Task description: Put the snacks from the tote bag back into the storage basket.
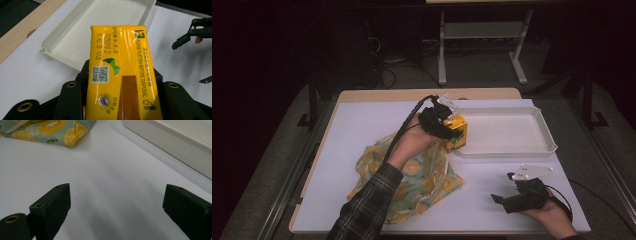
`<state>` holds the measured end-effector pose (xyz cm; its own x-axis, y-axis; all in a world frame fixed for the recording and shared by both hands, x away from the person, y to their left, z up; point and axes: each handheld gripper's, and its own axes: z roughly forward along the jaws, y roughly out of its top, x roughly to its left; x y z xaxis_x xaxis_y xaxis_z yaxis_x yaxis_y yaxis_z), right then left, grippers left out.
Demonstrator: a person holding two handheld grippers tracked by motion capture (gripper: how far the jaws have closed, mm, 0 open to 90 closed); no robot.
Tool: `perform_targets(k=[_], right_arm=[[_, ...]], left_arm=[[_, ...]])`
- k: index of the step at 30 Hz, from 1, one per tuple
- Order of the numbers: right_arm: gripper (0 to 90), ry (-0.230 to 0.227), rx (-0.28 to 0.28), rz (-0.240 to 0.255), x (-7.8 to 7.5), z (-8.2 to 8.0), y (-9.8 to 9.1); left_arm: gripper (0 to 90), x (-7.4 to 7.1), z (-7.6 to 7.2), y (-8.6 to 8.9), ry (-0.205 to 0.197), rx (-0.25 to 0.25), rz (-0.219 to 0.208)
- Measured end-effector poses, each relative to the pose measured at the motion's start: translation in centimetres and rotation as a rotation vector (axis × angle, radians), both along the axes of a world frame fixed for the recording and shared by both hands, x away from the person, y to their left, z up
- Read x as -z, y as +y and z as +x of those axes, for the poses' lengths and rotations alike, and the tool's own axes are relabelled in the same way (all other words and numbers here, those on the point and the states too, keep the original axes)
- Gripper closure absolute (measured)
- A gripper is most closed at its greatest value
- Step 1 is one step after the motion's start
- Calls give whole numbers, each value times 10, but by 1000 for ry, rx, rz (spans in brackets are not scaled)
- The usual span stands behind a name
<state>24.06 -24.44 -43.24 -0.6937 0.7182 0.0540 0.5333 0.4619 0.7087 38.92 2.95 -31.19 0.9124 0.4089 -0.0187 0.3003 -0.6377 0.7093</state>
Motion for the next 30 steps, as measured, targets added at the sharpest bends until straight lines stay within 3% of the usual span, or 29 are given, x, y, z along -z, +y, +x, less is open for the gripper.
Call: perform_targets(k=[16, 30], right_arm=[[76, -4, -5, 12, 0, 0, -1], [76, -2, -10, 16, 0, 0, -1]], left_arm=[[539, 13, 8, -27, 9, -29, -23], [539, 28, 20, -40, 14, -55, -22]])
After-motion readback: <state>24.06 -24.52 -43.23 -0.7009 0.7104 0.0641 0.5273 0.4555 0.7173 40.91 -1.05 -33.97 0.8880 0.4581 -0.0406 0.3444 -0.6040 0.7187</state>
